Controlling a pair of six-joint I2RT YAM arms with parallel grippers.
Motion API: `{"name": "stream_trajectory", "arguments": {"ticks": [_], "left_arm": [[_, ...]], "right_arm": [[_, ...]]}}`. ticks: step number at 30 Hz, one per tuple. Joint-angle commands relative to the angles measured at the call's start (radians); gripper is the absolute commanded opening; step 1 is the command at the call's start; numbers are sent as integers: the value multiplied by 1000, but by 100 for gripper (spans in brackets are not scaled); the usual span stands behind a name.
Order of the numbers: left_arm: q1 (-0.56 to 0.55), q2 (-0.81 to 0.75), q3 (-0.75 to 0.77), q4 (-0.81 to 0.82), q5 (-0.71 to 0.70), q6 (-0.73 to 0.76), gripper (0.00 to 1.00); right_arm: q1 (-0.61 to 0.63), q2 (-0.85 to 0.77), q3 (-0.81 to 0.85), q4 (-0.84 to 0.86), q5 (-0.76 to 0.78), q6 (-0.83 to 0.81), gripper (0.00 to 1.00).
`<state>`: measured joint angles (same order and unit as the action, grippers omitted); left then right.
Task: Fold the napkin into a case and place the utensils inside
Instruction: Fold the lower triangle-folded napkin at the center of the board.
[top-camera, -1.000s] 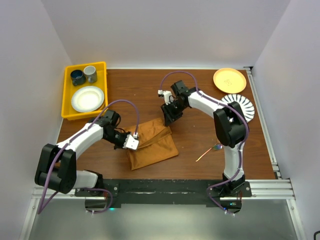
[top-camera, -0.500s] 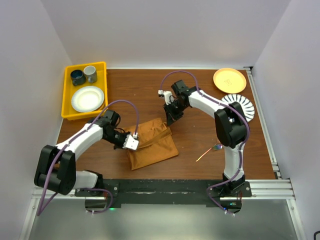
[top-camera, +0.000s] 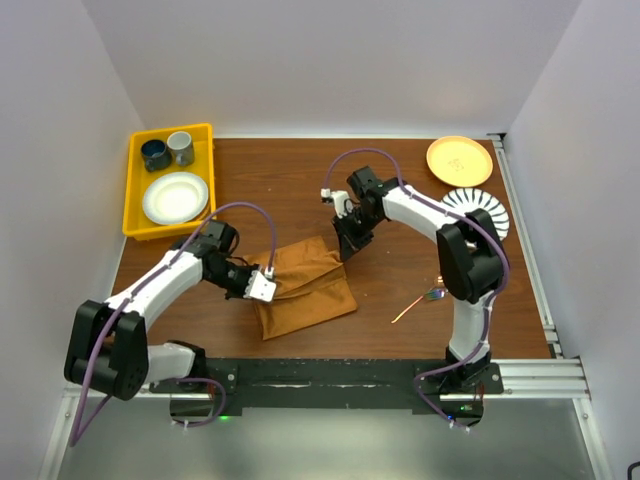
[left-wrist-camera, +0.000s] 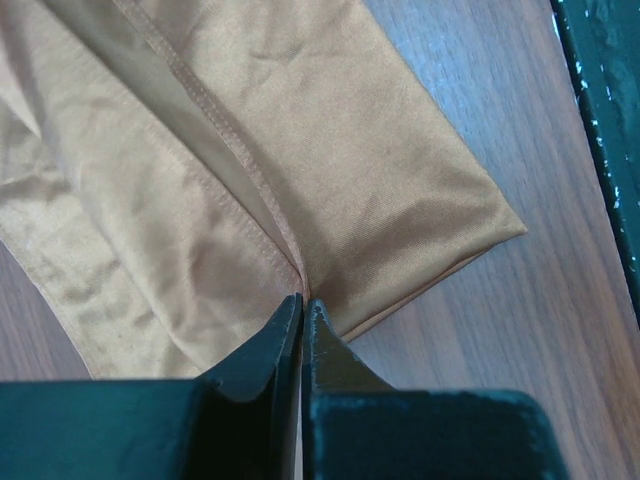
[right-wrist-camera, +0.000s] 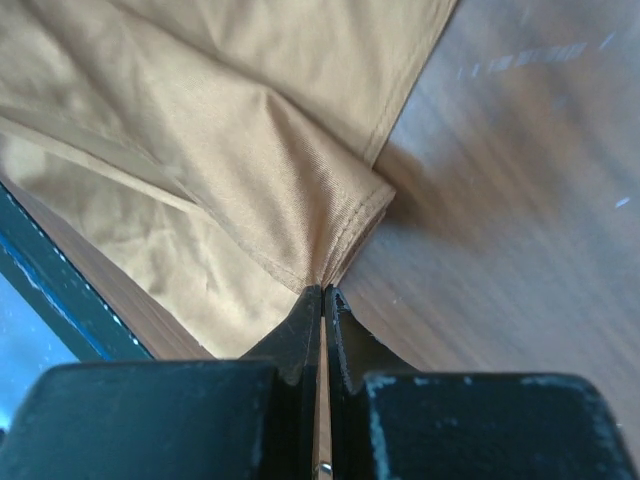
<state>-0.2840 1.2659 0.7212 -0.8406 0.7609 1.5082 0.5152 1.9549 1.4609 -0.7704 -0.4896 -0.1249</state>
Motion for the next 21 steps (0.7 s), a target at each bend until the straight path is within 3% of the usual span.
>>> {"name": "stream_trajectory", "arguments": {"ticks": [1, 4, 9, 12, 14, 17, 18, 21], "left_arm": [[-6, 16, -25, 17, -11, -11, 10], [-6, 12, -32, 8, -18, -9, 23], [-3, 3, 16, -38, 26, -105, 32], [63, 47, 107, -37, 81, -212, 35], [169, 88, 158, -25, 156, -262, 39], [253, 168, 221, 122, 135, -492, 45], [265, 182, 212, 182, 106, -638, 46], [272, 199, 184, 342, -18, -817, 49]], "right_arm": [[5, 28, -10, 13, -17, -2, 0], [8, 55, -2, 22, -4, -2, 0], [14, 70, -5, 22, 11, -10, 0], [23, 67, -17, 29, 11, -13, 0], [32, 67, -20, 34, 14, -15, 0], [42, 68, -24, 40, 23, -19, 0], [45, 68, -24, 40, 28, -22, 0], [48, 67, -24, 37, 36, -28, 0]]}}
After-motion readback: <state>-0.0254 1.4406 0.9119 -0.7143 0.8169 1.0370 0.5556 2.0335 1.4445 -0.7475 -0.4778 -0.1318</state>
